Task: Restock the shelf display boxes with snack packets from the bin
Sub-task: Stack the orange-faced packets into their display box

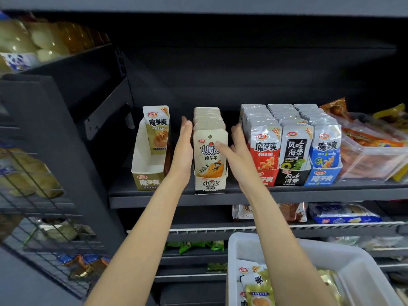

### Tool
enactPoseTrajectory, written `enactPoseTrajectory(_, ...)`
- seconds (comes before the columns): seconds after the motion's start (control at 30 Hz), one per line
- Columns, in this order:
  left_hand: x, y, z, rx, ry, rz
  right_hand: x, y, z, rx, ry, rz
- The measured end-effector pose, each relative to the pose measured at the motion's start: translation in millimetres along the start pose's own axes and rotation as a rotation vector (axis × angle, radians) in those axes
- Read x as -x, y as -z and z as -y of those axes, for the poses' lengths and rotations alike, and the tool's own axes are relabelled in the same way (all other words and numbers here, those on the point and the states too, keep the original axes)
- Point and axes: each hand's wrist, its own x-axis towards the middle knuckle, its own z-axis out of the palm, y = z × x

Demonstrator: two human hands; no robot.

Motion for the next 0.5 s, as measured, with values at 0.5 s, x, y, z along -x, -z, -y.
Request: enactPoseTrajectory(0.5, -7, -5, -2, -0.031, 0.039, 0.116, -24, -3, 9, 0.025, 0.024, 0.171)
